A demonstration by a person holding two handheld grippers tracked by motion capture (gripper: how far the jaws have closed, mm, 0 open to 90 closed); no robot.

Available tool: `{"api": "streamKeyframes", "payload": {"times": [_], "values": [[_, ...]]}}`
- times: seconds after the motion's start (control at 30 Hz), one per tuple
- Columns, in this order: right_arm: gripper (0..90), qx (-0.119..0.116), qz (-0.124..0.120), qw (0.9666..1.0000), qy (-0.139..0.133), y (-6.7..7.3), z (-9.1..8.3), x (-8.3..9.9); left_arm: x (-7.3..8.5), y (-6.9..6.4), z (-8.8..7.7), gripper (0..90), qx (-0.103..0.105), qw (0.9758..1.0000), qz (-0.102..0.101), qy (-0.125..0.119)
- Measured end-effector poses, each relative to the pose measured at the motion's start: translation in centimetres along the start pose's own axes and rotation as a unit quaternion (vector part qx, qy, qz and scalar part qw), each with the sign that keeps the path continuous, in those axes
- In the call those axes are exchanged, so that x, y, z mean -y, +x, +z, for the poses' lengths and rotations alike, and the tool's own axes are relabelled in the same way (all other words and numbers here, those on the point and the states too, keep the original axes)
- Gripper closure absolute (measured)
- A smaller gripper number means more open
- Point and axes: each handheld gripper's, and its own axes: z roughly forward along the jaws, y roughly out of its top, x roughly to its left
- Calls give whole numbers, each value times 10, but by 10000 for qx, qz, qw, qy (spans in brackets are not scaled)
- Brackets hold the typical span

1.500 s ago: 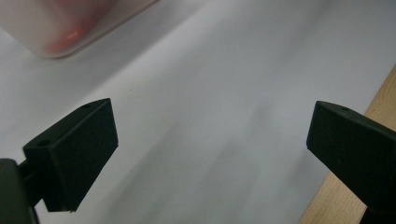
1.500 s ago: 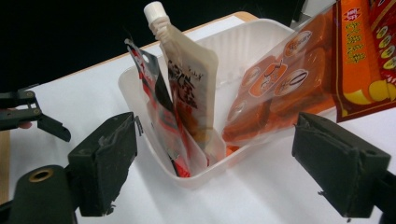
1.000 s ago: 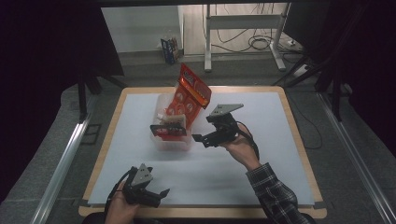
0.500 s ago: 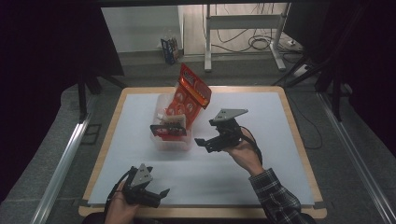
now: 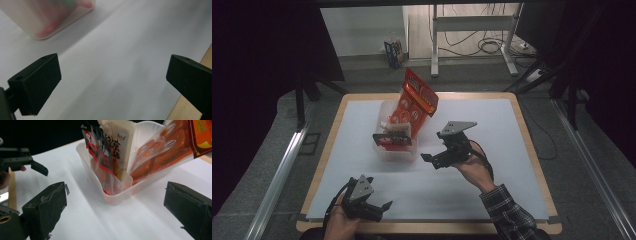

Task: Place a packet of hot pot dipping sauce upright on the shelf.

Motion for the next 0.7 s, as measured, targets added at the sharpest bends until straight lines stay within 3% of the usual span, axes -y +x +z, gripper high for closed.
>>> {"api": "streamKeyframes", "payload": {"times": [0.17, 0.7], "values": [[23, 24, -57, 10000, 74, 1, 0, 4, 0, -1, 1, 0, -33, 9999, 110, -28], [1, 38, -77, 9999, 113, 4, -5, 15, 0, -2, 1, 0, -128, 9998, 150, -60]]}}
